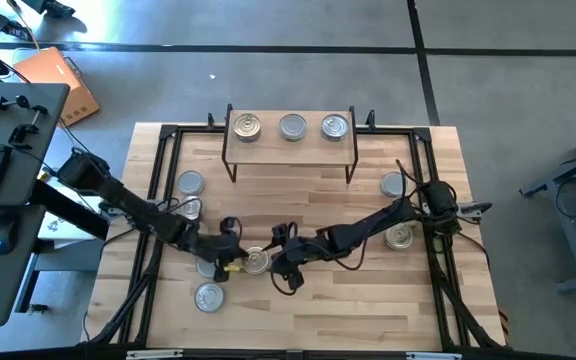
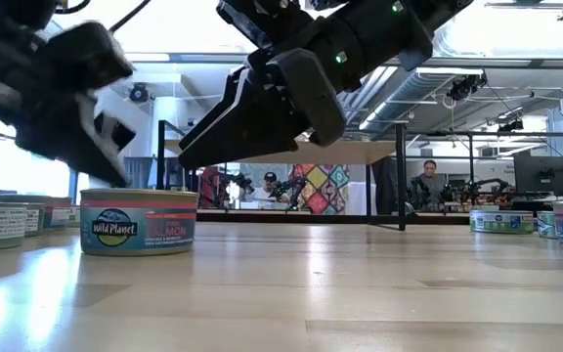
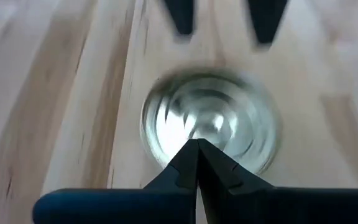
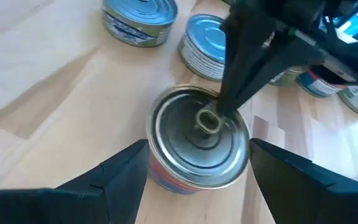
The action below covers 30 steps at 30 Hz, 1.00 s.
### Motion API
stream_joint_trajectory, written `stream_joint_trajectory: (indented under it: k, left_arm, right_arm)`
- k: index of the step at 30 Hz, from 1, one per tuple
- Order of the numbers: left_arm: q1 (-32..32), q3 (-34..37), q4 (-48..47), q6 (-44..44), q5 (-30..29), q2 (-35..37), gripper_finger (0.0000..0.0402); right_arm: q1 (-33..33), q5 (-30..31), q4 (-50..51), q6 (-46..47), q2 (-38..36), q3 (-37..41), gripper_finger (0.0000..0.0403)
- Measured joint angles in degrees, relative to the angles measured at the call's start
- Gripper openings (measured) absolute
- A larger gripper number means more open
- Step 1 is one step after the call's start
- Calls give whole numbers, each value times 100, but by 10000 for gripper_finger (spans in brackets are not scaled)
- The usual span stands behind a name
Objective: Stack canned seafood by type on shelf
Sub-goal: Put the middle blue and pink tuna can on the shelf aligned with the other blue and pink tuna can
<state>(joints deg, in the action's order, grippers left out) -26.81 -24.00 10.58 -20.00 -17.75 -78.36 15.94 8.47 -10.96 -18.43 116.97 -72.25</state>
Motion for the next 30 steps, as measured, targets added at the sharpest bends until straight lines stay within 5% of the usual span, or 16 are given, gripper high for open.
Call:
stream_joint_trajectory:
  k: [7,17,30]
  left_arm:
    - [71,-25,-39,361,-600,-235,0]
    - [525,244,320,712,-549,-224,0]
    - [641,275,524,789,-507,128,0]
  right_arm:
    - [45,-288,-90,-442,273,0,271]
    - [103,348,-182,-954,352,2,271]
    - [103,358,-221,-1006,352,2,271]
